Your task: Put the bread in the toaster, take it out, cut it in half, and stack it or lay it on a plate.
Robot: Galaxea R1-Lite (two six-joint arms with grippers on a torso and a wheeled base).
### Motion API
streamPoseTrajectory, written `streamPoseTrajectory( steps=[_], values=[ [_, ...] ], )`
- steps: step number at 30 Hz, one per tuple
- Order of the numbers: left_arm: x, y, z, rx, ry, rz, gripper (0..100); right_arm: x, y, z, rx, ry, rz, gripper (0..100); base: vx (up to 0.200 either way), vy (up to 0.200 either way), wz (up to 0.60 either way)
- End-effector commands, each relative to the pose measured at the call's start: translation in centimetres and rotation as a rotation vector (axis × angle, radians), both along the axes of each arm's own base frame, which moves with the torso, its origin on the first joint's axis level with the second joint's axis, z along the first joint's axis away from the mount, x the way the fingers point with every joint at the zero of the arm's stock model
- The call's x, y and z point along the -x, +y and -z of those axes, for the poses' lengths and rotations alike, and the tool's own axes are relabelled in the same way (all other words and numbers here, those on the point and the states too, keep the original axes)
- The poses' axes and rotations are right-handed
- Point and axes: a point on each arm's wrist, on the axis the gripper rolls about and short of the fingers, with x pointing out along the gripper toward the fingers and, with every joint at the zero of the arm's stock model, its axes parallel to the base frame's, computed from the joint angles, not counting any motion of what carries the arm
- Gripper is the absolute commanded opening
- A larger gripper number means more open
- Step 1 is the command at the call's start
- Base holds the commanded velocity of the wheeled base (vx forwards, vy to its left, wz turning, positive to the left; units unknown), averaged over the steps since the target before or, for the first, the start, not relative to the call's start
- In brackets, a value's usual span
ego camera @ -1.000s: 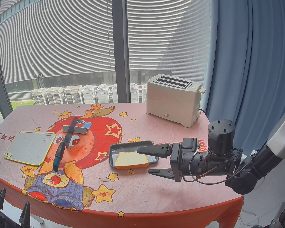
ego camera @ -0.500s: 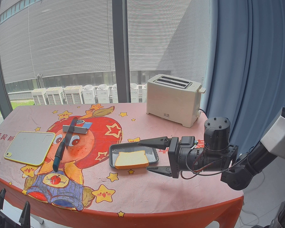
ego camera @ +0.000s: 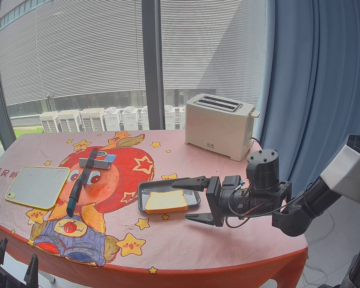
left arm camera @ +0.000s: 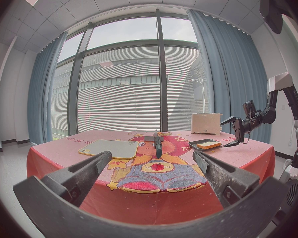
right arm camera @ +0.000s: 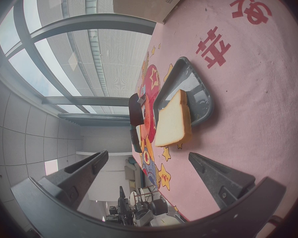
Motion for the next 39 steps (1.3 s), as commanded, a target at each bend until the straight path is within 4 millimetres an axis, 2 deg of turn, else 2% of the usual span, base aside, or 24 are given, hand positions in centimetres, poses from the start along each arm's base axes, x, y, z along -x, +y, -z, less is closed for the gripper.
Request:
streamPoseTrajectory(
  steps=[1,9,39],
  values=[
    [0.0,0.0,0.5,-0.001,0.001,0.000,100,-0.6,-0.1,0.9,0.009,0.010,0.010,100,0.000,0.000,0.00],
    [0.0,0.0,0.5,0.001,0.001,0.000,100,-1.5,-0.2,1.5,0.009,0.013,0.028,100,0.000,0.000,0.00],
    [0.0,0.0,0.5,0.001,0.001,0.000,100,-2.3,0.6,1.8,0.005,0.011,0.020,100,0.000,0.000,0.00]
  ],
)
